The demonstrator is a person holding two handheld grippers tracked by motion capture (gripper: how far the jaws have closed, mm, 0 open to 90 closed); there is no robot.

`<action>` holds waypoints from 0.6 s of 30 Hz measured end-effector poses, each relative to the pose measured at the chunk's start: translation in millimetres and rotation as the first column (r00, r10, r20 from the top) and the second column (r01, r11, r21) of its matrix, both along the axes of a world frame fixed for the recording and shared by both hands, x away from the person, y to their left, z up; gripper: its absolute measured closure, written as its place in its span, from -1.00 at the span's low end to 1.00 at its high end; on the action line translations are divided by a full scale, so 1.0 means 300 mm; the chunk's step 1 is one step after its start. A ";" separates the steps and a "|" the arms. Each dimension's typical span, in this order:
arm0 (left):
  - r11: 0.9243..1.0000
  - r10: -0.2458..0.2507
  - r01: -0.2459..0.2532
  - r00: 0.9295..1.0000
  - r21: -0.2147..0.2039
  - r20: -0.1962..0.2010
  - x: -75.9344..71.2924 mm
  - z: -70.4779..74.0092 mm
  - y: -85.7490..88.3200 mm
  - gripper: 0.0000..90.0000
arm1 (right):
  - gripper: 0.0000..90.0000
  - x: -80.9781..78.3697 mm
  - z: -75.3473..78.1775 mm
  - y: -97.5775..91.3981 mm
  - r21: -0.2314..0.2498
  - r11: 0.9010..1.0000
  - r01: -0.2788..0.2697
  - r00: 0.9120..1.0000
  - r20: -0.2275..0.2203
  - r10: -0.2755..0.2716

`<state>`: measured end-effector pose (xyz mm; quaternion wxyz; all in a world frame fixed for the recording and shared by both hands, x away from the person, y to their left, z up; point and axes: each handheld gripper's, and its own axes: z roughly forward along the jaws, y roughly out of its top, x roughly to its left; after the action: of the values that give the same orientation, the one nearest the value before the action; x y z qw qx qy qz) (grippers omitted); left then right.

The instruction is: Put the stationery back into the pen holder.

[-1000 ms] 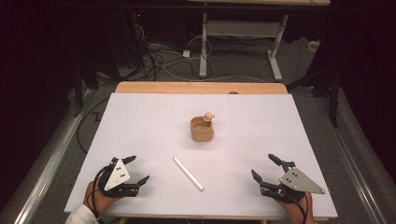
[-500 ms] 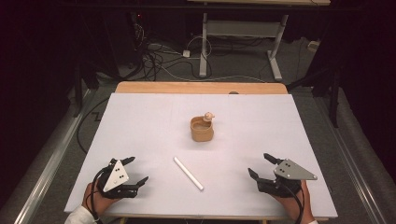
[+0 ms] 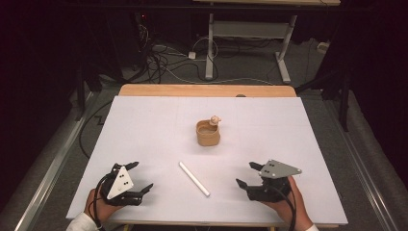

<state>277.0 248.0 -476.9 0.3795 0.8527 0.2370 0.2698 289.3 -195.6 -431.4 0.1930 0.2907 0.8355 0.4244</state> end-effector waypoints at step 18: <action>0.999 -0.024 0.023 1.000 -0.037 -0.009 -0.006 0.006 -0.003 -0.68 | -0.12 0.108 0.024 0.481 -0.238 0.946 -0.220 0.951 -0.267 0.154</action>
<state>275.3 247.1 -475.0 0.3974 0.8494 0.2337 0.2569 321.9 -51.3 -424.1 0.0841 0.2315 0.9259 0.2865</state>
